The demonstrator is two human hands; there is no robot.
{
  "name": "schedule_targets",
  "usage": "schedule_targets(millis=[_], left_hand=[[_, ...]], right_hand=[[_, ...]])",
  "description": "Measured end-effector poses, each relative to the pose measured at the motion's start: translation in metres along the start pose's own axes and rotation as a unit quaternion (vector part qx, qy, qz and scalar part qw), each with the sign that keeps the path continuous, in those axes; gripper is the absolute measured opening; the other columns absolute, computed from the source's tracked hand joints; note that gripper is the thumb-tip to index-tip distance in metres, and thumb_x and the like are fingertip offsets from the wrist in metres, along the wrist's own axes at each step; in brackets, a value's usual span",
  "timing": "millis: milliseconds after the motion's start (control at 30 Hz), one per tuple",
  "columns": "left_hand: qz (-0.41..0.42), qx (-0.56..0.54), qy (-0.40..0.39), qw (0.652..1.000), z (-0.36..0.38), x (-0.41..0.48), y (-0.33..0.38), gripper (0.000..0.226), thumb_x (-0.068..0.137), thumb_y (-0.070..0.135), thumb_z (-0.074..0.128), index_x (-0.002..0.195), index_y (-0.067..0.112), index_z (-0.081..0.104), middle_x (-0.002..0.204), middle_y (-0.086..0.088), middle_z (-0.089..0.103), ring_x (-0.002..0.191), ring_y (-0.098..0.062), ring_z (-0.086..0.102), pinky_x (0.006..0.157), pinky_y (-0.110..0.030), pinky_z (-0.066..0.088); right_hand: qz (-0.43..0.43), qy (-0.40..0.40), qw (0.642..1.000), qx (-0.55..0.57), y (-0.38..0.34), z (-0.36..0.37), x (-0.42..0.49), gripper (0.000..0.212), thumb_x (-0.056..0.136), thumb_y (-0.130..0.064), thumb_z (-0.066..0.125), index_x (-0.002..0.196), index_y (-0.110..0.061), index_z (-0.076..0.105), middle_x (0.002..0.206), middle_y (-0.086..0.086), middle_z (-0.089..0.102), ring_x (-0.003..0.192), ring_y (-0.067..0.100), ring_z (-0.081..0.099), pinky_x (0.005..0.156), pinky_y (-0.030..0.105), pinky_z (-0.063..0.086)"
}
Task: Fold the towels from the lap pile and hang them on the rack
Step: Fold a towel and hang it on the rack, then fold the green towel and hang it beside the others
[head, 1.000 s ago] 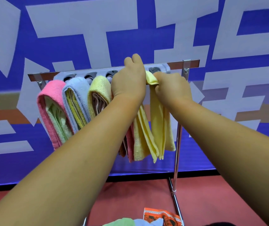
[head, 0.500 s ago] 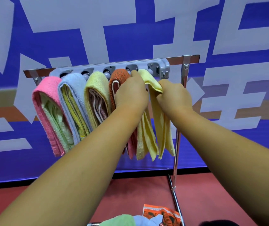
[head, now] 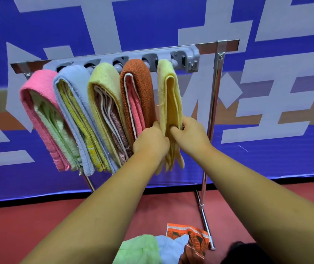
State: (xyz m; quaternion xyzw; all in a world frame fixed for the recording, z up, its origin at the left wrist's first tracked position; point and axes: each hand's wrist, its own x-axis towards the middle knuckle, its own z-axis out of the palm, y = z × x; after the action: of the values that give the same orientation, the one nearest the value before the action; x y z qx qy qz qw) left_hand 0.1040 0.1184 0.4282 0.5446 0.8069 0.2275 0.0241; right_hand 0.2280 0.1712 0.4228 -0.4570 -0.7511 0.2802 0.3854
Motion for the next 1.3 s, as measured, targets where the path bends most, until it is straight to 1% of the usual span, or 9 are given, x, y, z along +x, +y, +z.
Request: schedule_targets(millis=[100, 233, 367, 533, 733, 900, 1000, 1067, 1300], left_hand=[[0.001, 0.004, -0.048, 0.999, 0.009, -0.003, -0.004, 0.045, 0.094, 0.041, 0.053, 0.137, 0.030, 0.053, 0.106, -0.011, 0.076, 0.101, -0.038, 0.074, 0.085, -0.044, 0.058], [-0.004, 0.051, -0.139, 0.989, 0.018, -0.005, -0.006, 0.048, 0.073, 0.041, 0.066, 0.121, 0.035, 0.062, 0.086, 0.000, 0.077, 0.080, -0.028, 0.078, 0.080, -0.043, 0.064], [0.034, 0.105, -0.152, 0.982, 0.022, -0.007, -0.009, 0.058, 0.082, 0.034, 0.073, 0.138, 0.027, 0.060, 0.124, -0.004, 0.068, 0.114, -0.030, 0.071, 0.084, -0.043, 0.054], [0.046, 0.110, -0.093, 0.988, 0.034, -0.012, -0.025, 0.069, 0.087, 0.048, 0.073, 0.146, 0.030, 0.041, 0.133, -0.004, 0.059, 0.125, -0.034, 0.064, 0.081, -0.044, 0.047], [0.059, 0.170, -0.120, 0.976, 0.037, -0.021, -0.038, 0.058, 0.095, 0.033, 0.067, 0.148, 0.021, 0.045, 0.141, -0.001, 0.043, 0.126, -0.033, 0.060, 0.075, -0.045, 0.044], [0.092, 0.118, -0.124, 0.981, 0.041, -0.024, -0.039, 0.037, 0.093, 0.029, 0.064, 0.130, 0.023, 0.061, 0.127, 0.000, 0.052, 0.120, -0.031, 0.063, 0.084, -0.047, 0.055], [0.080, 0.107, -0.147, 0.980, 0.046, -0.028, -0.041, 0.029, 0.088, 0.029, 0.063, 0.115, 0.022, 0.070, 0.117, -0.003, 0.065, 0.113, -0.032, 0.069, 0.090, -0.046, 0.059], [0.076, 0.110, -0.175, 0.975, 0.055, -0.032, -0.046, 0.032, 0.088, 0.029, 0.062, 0.118, 0.023, 0.072, 0.120, -0.005, 0.069, 0.114, -0.032, 0.069, 0.095, -0.046, 0.059], [0.073, 0.084, -0.245, 0.963, 0.101, -0.044, -0.083, 0.026, 0.089, 0.026, 0.063, 0.109, 0.022, 0.079, 0.116, -0.002, 0.076, 0.112, -0.027, 0.069, 0.098, -0.043, 0.058]], right_hand=[[0.013, -0.018, 0.999, 0.026, 0.003, 0.005, -0.003, 0.011, 0.089, -0.031, 0.061, 0.097, -0.024, 0.062, 0.088, -0.004, 0.068, 0.085, 0.016, 0.064, 0.073, 0.038, 0.053], [0.029, -0.024, 0.996, 0.083, 0.002, 0.006, -0.005, 0.021, 0.094, -0.032, 0.061, 0.110, -0.023, 0.053, 0.095, -0.009, 0.064, 0.088, 0.004, 0.061, 0.069, 0.028, 0.044], [-0.004, -0.011, 0.996, 0.085, -0.003, 0.011, -0.008, 0.036, 0.092, -0.045, 0.069, 0.117, -0.026, 0.052, 0.106, -0.011, 0.064, 0.097, 0.007, 0.063, 0.076, 0.028, 0.048], [0.027, 0.021, 0.997, -0.065, 0.004, 0.018, 0.000, 0.010, 0.089, -0.027, 0.053, 0.095, -0.023, 0.059, 0.087, 0.001, 0.066, 0.082, 0.028, 0.067, 0.068, 0.040, 0.056], [0.082, 0.060, 0.984, -0.149, 0.012, 0.013, 0.007, 0.016, 0.093, -0.031, 0.052, 0.096, -0.024, 0.066, 0.087, 0.004, 0.068, 0.078, 0.033, 0.066, 0.068, 0.040, 0.057], [0.066, -0.004, 0.986, -0.156, 0.016, 0.028, -0.001, 0.021, 0.090, -0.039, 0.053, 0.095, -0.025, 0.066, 0.082, 0.001, 0.068, 0.075, 0.027, 0.065, 0.061, 0.035, 0.052], [0.064, -0.040, 0.990, -0.116, 0.030, 0.040, -0.011, 0.019, 0.088, -0.044, 0.056, 0.092, -0.027, 0.063, 0.080, 0.001, 0.070, 0.070, 0.025, 0.069, 0.064, 0.038, 0.058], [0.057, -0.069, 0.990, -0.109, 0.045, 0.045, -0.018, 0.014, 0.090, -0.036, 0.063, 0.099, -0.026, 0.064, 0.088, -0.001, 0.070, 0.079, 0.023, 0.068, 0.069, 0.038, 0.056], [0.084, -0.180, 0.968, -0.152, 0.107, 0.075, -0.042, 0.039, 0.092, -0.023, 0.071, 0.129, -0.019, 0.062, 0.123, 0.006, 0.071, 0.112, 0.029, 0.068, 0.093, 0.043, 0.056]])
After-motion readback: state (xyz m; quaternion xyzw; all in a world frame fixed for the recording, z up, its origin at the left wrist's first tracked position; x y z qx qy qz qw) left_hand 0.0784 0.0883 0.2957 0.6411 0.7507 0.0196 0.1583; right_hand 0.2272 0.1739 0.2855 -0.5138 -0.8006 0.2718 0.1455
